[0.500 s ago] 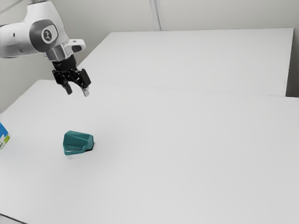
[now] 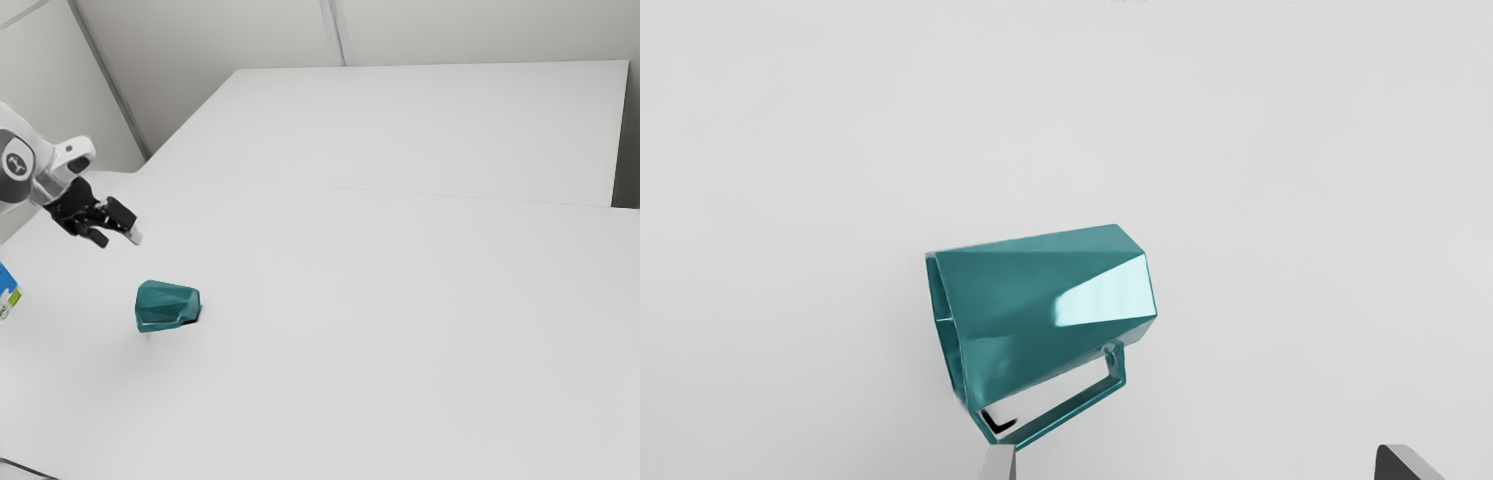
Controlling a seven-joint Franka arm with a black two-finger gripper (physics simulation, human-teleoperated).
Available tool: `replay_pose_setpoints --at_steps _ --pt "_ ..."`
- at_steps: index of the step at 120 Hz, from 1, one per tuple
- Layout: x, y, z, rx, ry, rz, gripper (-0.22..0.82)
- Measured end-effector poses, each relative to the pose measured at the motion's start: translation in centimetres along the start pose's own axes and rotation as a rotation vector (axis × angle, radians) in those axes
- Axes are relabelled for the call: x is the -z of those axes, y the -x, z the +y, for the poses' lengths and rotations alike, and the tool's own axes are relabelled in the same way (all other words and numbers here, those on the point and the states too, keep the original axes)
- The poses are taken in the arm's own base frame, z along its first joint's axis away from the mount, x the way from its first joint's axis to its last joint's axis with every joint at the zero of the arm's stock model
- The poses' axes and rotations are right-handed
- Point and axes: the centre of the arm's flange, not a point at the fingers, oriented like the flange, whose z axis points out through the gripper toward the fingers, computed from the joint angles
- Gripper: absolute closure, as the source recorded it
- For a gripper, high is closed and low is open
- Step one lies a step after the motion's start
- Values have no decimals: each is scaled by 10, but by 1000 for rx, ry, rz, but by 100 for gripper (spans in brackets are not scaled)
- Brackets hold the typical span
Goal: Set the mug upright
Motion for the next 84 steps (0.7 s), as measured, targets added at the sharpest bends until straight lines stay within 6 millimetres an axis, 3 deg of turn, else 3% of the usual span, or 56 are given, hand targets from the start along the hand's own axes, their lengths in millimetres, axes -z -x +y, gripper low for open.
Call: replay_pose_setpoints --at_steps 22,41,84 --pt "-28 39 -50 84 201 170 2" --pt "-56 70 -80 38 287 250 2" --pt "-121 94 -122 -232 298 312 2"
